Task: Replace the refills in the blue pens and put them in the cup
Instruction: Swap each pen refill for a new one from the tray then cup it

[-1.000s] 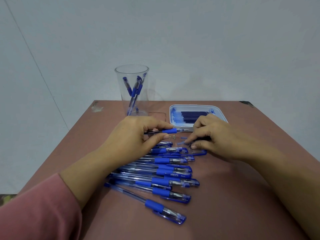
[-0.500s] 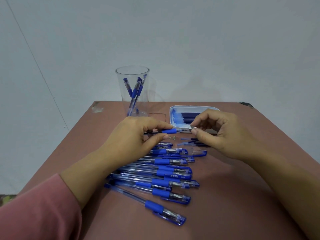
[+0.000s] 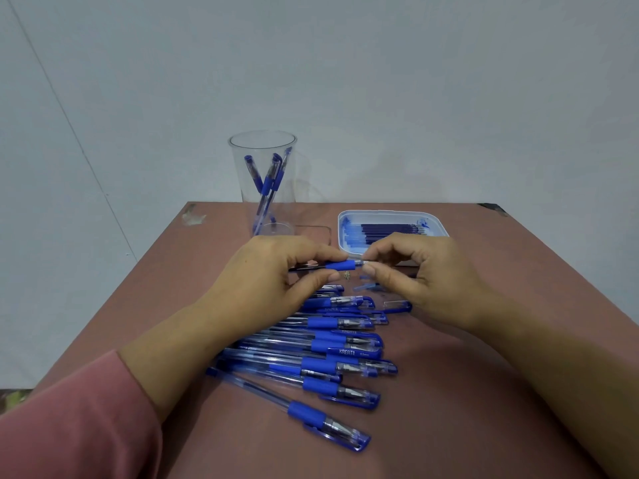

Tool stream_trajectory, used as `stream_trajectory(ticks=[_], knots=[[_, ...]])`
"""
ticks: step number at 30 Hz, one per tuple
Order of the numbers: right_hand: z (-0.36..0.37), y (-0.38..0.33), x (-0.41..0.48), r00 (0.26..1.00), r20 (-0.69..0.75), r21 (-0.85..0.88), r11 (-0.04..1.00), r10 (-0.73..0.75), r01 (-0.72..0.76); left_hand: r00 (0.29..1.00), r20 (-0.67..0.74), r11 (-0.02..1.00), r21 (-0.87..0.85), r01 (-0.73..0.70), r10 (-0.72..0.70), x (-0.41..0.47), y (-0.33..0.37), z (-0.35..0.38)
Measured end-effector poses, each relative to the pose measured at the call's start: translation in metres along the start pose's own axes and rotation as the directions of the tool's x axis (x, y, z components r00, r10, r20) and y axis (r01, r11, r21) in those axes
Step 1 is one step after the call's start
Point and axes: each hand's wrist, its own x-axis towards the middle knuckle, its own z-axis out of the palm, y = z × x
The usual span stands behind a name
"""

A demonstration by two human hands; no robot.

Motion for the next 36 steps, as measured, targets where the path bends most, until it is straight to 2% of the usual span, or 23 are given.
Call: stream_trajectory(ticks=[4,7,10,15,18,26,32,36], knots=[[-0.0015,0.0015,-0.0015,1.000,0.013,-0.020,1.000,0.011,-0.011,1.000,-0.001,1.000,-0.002,-0.002,0.002,0.0000,-0.0004,0.0011],[-0.0014,0.0041,-0.0003,0.997,-0.015,-0.102,0.992,-0.077,0.075,1.000,-0.005,1.000,-0.003,-0.003,0.003,-0.0001,-0.0013,0.0008],[-0.0007,0.0071,0.0016,0.996,-0.007,-0.137,0.987,-0.091,0.089,1.000,-0.007,1.000,-0.010,0.000,0.000,0.0000,-0.0016,0.0008],[-0.0020,0.0057,-0.0011,0.996,-0.011,-0.082,0.993,-0.086,0.085,1.000,-0.005,1.000,-0.007,-0.009,0.009,0.0000,-0.0001,0.0001],[0.0004,0.0088,0.0000,0.990,-0.029,-0.169,0.977,-0.139,0.133,1.000,-0.006,1.000,0.005,-0.019,0.019,0.0002,0.0002,-0.0007],[-0.0014,0.0051,-0.0001,0.992,-0.021,-0.124,0.985,-0.121,0.118,1.000,-0.012,1.000,-0.001,-0.012,0.012,-0.0003,0.0010,0.0002],[-0.0009,0.0076,0.0020,0.992,-0.001,-0.203,0.971,-0.130,0.127,1.000,-0.021,1.000,-0.011,-0.005,0.005,0.0002,0.0020,-0.0008],[-0.0026,0.0064,0.0003,0.994,-0.006,-0.155,0.982,-0.108,0.106,1.000,-0.022,1.000,-0.014,-0.018,0.018,0.0000,0.0017,-0.0002]])
